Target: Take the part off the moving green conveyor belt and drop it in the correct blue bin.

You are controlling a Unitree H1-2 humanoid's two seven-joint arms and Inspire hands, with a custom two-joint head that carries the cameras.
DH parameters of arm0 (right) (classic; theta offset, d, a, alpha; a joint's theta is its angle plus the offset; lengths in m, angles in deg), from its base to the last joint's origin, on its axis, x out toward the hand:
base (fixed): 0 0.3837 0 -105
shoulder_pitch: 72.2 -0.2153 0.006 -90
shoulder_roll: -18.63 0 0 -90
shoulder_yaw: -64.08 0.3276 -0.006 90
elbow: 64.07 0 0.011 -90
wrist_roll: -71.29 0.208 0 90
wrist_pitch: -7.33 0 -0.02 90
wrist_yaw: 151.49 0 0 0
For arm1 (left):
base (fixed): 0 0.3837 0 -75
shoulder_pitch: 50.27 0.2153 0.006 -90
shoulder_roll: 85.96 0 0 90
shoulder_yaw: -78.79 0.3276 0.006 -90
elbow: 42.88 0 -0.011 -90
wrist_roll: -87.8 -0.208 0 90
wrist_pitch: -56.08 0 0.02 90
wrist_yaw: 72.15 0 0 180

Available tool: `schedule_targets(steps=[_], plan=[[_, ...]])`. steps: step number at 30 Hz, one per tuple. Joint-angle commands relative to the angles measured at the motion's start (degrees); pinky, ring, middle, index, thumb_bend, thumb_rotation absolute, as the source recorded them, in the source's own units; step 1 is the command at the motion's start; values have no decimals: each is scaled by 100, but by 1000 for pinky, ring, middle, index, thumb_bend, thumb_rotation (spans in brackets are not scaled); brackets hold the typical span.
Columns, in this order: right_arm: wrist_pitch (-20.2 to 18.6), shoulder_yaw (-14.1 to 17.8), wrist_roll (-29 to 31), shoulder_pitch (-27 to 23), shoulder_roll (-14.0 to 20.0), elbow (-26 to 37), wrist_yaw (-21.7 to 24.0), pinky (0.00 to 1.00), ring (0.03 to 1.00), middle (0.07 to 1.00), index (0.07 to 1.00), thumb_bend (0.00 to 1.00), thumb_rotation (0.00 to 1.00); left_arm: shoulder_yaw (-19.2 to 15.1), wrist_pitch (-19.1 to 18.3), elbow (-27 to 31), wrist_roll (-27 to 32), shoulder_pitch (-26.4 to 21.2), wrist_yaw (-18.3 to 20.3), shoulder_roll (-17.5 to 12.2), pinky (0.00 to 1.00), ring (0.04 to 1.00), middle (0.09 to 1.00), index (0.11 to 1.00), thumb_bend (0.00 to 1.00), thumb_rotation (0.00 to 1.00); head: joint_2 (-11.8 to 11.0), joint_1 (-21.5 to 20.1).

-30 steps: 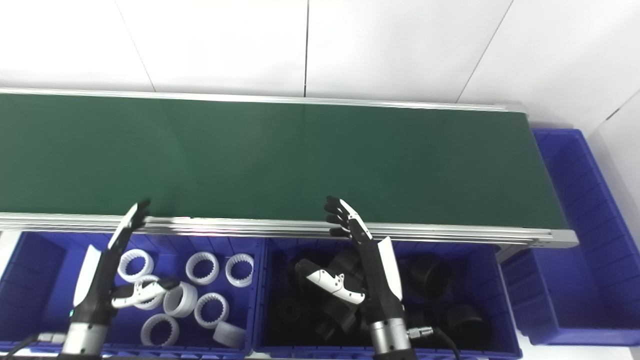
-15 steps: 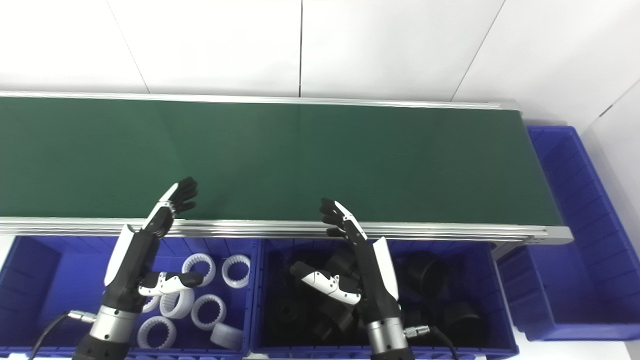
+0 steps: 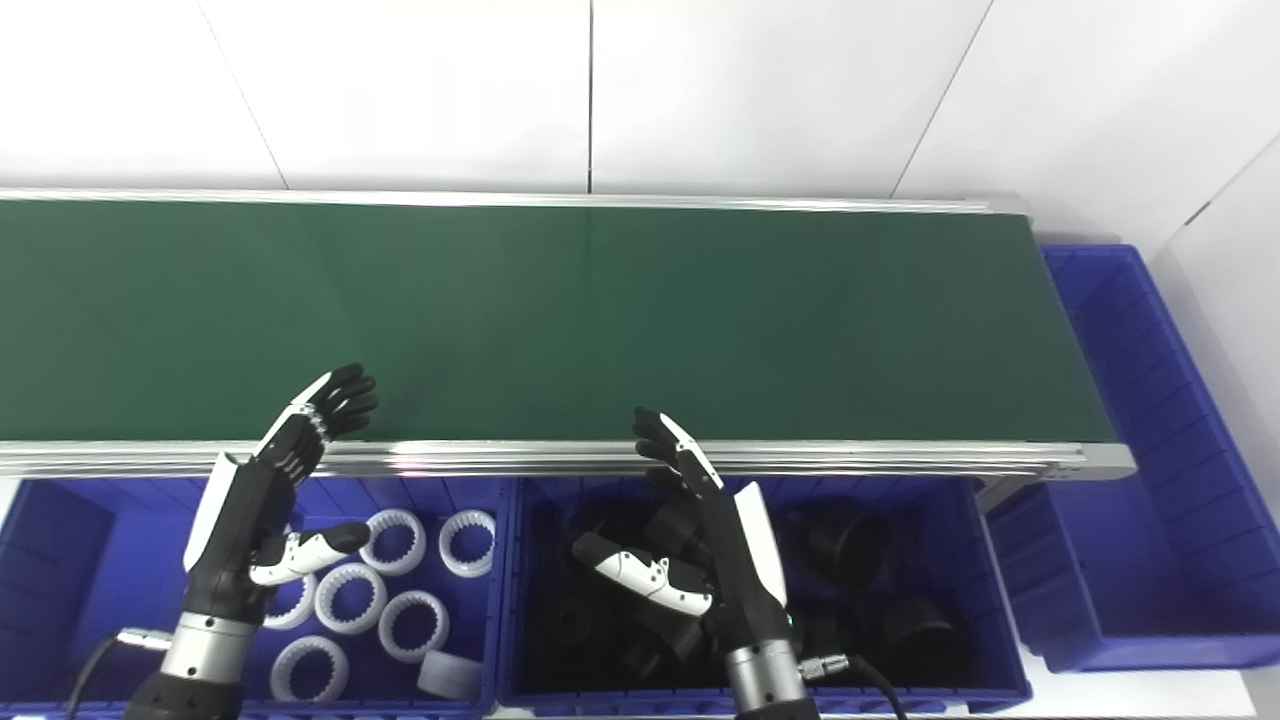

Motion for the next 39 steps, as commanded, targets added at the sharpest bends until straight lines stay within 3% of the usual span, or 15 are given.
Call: schedule_targets(steps=[1, 18, 39], plan=[[130, -7, 12, -13, -21, 91, -17, 742, 821, 852, 876, 779, 503, -211, 142, 28, 86, 6, 251, 54, 828, 835, 863, 882, 1000, 634, 7, 12], [120, 6, 14, -51, -2, 72, -3, 746, 820, 853, 882, 760, 488, -1371, 142, -53, 242, 262, 1574, 767, 813, 818, 843, 857, 1000, 606, -38, 75], [69, -2, 9, -69, 3, 109, 24, 743, 817, 853, 878, 774, 506, -1915, 142, 19, 254, 280, 2280, 1150, 797, 805, 837, 854, 1000, 603, -3, 119]])
